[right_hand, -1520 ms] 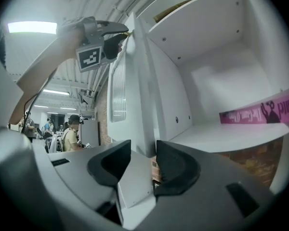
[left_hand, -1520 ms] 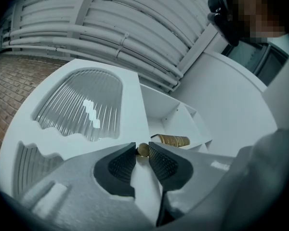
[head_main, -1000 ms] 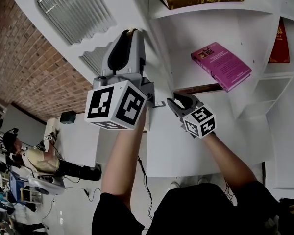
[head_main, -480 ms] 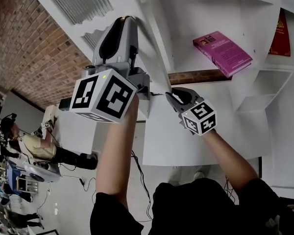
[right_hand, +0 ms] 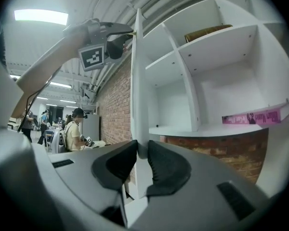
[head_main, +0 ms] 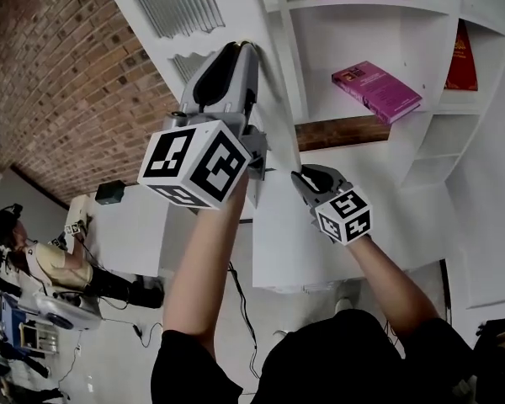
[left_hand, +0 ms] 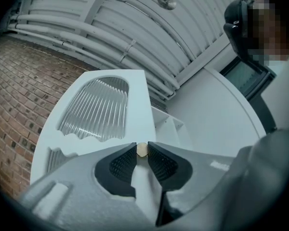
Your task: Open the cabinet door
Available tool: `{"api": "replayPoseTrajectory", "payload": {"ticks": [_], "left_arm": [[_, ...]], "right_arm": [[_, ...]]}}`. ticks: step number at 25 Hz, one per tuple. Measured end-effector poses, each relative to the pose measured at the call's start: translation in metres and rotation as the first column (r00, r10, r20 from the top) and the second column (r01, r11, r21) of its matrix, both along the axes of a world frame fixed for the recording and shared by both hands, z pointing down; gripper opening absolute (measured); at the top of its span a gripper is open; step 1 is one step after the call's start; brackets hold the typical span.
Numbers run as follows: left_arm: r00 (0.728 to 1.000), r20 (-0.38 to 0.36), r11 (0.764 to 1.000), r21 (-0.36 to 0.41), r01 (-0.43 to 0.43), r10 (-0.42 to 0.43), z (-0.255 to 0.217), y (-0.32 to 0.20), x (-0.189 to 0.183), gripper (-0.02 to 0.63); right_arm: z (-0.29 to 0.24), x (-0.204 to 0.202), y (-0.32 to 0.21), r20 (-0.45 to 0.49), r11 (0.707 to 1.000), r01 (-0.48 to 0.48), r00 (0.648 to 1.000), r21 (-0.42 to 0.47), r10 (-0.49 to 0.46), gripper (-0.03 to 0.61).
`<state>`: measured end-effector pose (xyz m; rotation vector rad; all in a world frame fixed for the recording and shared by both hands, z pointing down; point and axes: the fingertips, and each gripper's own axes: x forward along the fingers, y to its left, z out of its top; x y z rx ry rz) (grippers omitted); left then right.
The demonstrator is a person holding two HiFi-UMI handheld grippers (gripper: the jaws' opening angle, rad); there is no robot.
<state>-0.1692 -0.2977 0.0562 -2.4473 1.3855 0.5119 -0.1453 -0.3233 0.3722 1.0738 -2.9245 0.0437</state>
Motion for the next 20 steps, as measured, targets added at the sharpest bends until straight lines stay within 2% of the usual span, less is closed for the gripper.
{"api": "replayPoseTrajectory", "payload": {"ticks": [3,20], "left_arm": [[1.0,-0.008,1.0,-0.004,-0.027,0.027,-0.002,0.012,-0.009,0.083],[0.991,-0.035,0.992,-0.011,-0.128,0.127,-0.003,0.064,-0.054,0.083]], "right_arm": [[-0.002,-0.008,0.013,-0.018,1.0,-0.026,0.999,-0.004,0.026,0.071],[-0.002,-0.047,0.075,0.044,0.992,-0.101,0.994,-0.073,0.104,0.067]]}}
